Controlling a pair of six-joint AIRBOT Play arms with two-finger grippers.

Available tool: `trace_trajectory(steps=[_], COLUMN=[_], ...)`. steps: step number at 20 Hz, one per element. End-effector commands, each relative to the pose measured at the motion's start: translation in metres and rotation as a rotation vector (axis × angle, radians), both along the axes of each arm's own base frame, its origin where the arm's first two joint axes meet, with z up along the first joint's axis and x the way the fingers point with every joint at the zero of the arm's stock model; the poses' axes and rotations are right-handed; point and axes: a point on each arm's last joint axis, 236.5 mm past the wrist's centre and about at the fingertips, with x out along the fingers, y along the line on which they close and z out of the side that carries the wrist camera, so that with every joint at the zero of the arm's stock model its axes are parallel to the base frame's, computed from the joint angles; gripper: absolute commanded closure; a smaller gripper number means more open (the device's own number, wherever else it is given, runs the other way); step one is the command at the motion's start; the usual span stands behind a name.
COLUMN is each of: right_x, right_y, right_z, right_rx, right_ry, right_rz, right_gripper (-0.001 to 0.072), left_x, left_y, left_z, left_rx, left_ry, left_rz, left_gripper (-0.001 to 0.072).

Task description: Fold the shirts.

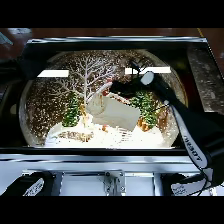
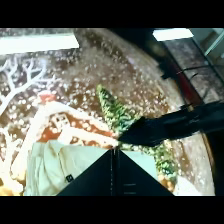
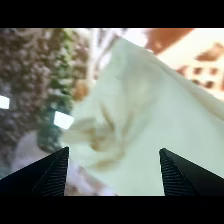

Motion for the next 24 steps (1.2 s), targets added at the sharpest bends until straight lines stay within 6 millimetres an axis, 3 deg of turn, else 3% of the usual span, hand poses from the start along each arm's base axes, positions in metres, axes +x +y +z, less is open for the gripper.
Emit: trace_trajectory(steps=[1,2,3,6,9,14,15,16,17,19,20,22,24], right_x=[-0.068,-0.085,-0.095,-0.099,-0.09,-0.096,-0.097,-0.097,-0.094,-0.084,-0.076,-0.052,-0.023], right_y=[-0.163,-0.182,-0.183,-0.139,-0.09,-0.055,-0.05,-0.048,-0.049,-0.053,-0.057,-0.076,-0.112], right_z=[-0.032,-0.04,-0.051,-0.087,-0.104,-0.125,-0.127,-0.127,-0.125,-0.105,-0.085,-0.03,0.039], right_rx=[-0.453,-0.453,-0.402,-0.164,0.022,0.025,0.033,0.036,0.038,0.047,0.05,0.036,0.04], right_ry=[0.329,0.416,0.472,0.491,0.434,0.44,0.446,0.443,0.435,0.358,0.289,0.125,-0.029], right_rz=[0.033,0.015,-0.016,-0.099,-0.144,-0.107,-0.106,-0.105,-0.11,-0.058,-0.011,0.015,-0.084], right_gripper=[0.0044,0.0043,0.0043,0.0043,0.0043,0.0044,0.0077,0.0309,0.0659,0.0648,0.0648,0.0648,0.0649], left_x=[-0.001,-0.001,-0.001,-0.001,-0.001,-0.001,-0.001,-0.001,-0.001,-0.001,-0.001,-0.001,-0.001], left_y=[0.001,0.001,0.001,0.001,0.001,0.001,0.001,0.001,0.001,0.001,0.001,0.001,0.0], left_z=[-0.022,-0.022,-0.022,-0.022,-0.022,-0.022,-0.022,-0.022,-0.022,-0.022,-0.022,-0.022,-0.023], left_rx=[0.009,0.009,0.009,0.009,0.009,0.009,0.009,0.009,0.009,0.009,0.009,0.009,0.009], left_ry=[0.049,0.05,0.05,0.05,0.051,0.051,0.051,0.051,0.051,0.051,0.051,0.051,0.052], left_rz=[0.003,0.003,0.003,0.003,0.003,0.003,0.003,0.003,0.003,0.003,0.003,0.003,0.0], left_gripper=[0.0668,0.0668,0.0668,0.0668,0.0668,0.0668,0.0668,0.0668,0.0668,0.0668,0.0668,0.0668,0.0668])
